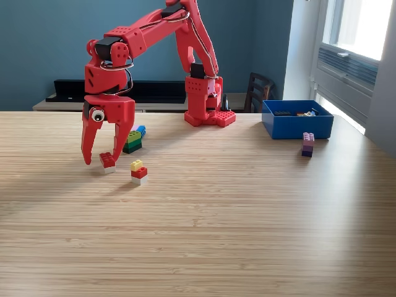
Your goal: Grasp a lego block and put it in the bin.
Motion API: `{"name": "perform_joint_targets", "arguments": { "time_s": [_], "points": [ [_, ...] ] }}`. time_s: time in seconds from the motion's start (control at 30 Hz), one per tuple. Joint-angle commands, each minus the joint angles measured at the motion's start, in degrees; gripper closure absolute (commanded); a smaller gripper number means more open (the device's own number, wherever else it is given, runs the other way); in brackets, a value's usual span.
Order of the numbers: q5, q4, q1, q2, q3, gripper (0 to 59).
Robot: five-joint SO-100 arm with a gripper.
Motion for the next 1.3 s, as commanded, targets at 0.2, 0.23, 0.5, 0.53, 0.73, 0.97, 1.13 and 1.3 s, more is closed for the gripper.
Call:
{"name": "perform_joint_targets", "arguments": {
  "time_s": [0.2,0.23,0.5,0.53,0.73,0.97,1.13,1.3],
  "points": [
    [1.7,4.0,-0.6,-3.1,-10.5,52.0],
    [1.8,4.4,-0.7,-3.6,-11.3,54.5],
    [1.8,5.4,-1.4,-4.8,-12.2,58.6],
    [1.8,5.4,-1.4,-4.6,-12.2,58.6],
    [-0.4,8.6,-1.3,-4.2,-9.6,58.6],
    [-1.8,19.2,-3.0,2.9,-17.7,58.6],
    [-2.7,24.7,-11.4,15.0,-19.2,58.6],
    [-3.9,27.3,-25.6,24.3,-16.1,58.6]
  ]
}}
